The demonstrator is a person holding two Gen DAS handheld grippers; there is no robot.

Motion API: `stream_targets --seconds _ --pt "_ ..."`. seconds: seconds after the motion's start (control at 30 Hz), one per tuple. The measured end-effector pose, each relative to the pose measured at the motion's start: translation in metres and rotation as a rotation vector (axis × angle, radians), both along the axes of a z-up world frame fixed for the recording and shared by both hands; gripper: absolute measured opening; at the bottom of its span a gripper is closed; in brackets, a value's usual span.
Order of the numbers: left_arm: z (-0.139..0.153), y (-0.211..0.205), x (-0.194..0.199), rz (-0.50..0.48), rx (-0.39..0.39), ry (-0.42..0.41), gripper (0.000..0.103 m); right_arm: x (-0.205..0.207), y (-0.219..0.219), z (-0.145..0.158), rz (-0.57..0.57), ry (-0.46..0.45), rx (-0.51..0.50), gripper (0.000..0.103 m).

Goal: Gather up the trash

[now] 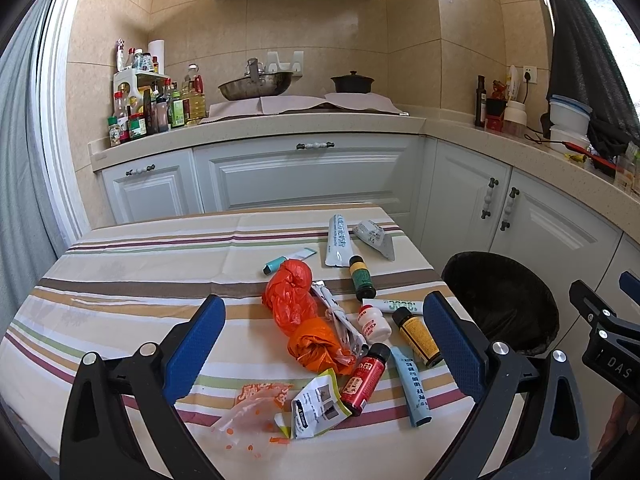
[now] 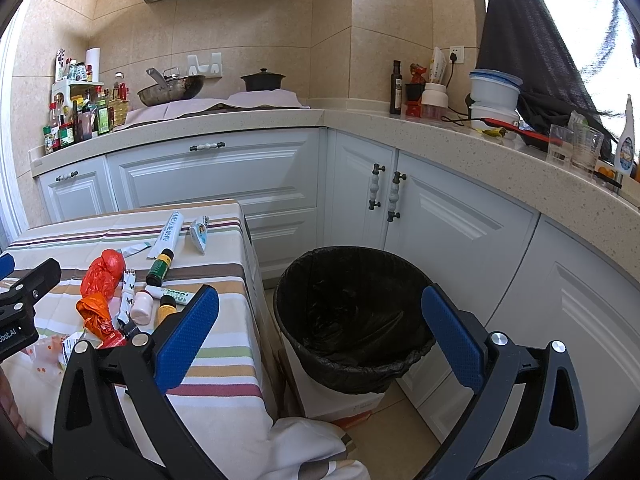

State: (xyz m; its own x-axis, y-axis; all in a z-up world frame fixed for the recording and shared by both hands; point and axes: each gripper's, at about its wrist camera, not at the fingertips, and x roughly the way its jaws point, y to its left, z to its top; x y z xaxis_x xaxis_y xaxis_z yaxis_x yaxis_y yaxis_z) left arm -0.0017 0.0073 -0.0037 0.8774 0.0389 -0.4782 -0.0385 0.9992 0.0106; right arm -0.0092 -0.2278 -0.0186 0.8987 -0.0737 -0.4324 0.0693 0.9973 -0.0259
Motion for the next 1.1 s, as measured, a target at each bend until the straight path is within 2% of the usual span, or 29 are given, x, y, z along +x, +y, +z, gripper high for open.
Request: stream_targets --seconds 1.1 --pt "-0.0057 -0.0050 0.0001 -0.011 -0.001 0.019 0.096 -0.0024 -0.0048 -0.0034 0.002 0.010 0.003 0.099"
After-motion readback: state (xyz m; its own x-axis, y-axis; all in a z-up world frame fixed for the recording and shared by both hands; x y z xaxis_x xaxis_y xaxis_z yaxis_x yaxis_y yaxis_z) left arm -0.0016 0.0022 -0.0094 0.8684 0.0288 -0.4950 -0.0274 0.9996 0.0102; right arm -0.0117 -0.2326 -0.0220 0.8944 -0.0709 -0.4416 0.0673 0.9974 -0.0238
